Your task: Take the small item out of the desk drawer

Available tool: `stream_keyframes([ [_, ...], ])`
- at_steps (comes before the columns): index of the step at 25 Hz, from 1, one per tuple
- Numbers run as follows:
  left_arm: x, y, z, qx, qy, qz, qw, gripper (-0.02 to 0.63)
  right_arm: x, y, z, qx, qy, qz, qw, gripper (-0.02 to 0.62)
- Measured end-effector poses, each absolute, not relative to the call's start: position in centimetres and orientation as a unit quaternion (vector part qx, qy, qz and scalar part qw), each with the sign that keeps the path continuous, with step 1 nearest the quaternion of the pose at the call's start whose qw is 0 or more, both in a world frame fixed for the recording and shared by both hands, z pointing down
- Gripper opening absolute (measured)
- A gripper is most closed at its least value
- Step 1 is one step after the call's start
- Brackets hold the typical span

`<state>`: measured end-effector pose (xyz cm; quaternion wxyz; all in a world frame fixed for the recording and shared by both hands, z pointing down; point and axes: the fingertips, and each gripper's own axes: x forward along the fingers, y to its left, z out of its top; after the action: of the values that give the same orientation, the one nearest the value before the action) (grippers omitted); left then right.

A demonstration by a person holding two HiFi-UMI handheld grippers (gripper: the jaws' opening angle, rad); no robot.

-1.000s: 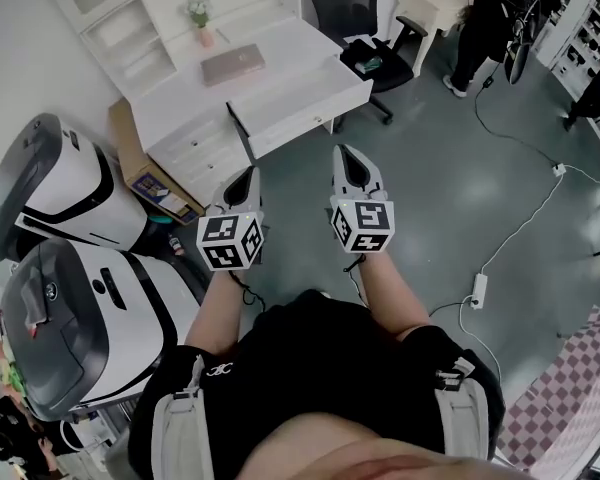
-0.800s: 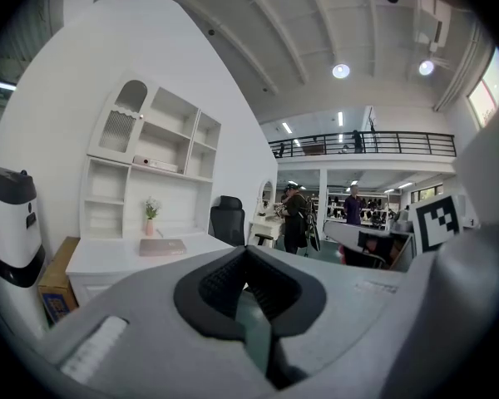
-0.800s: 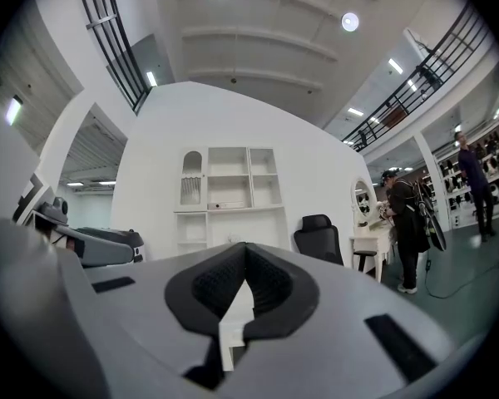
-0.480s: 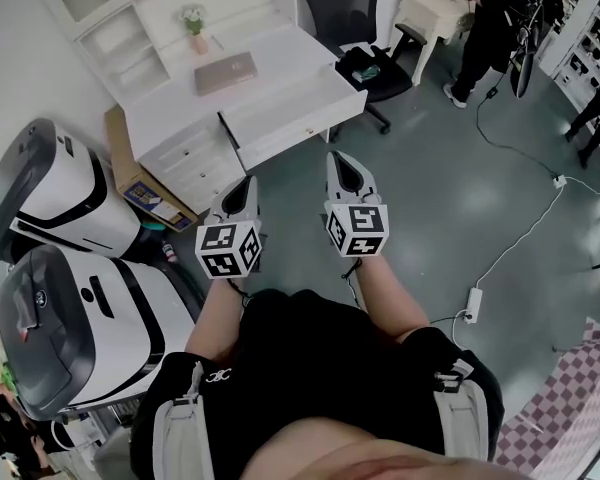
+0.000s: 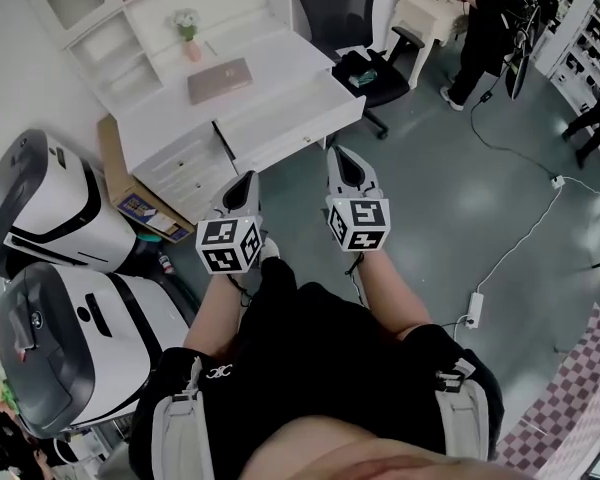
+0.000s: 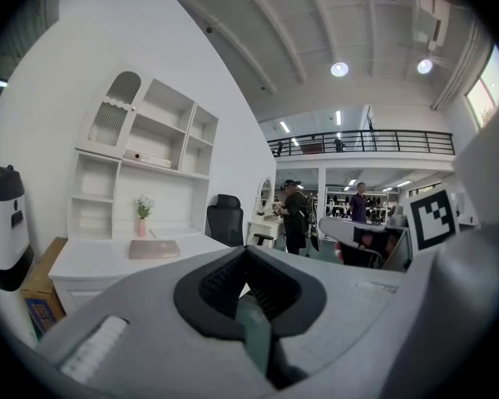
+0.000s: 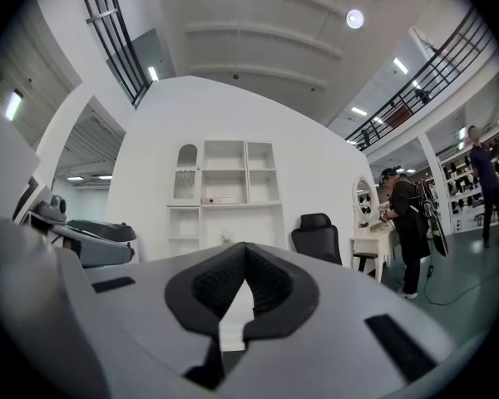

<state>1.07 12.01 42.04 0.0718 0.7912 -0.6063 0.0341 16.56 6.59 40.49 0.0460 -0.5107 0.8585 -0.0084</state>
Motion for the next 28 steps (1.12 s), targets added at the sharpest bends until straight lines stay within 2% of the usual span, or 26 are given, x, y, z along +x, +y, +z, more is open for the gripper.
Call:
stream_keyframes([
  [11, -1.9, 2.8, 42.8, 0.799, -0.594, 0.037, 0.078, 0.014, 13.3, -2.1, 41.2, -0.516, 0.856, -0.012, 0.036, -0.003],
  [28, -14.2, -16.3, 41.1, 0.800, -0.590, 0.031, 0.106, 0.014, 1.9, -20.6, 39.7, -0.521, 0.853, -0.033, 0.008, -0.003],
])
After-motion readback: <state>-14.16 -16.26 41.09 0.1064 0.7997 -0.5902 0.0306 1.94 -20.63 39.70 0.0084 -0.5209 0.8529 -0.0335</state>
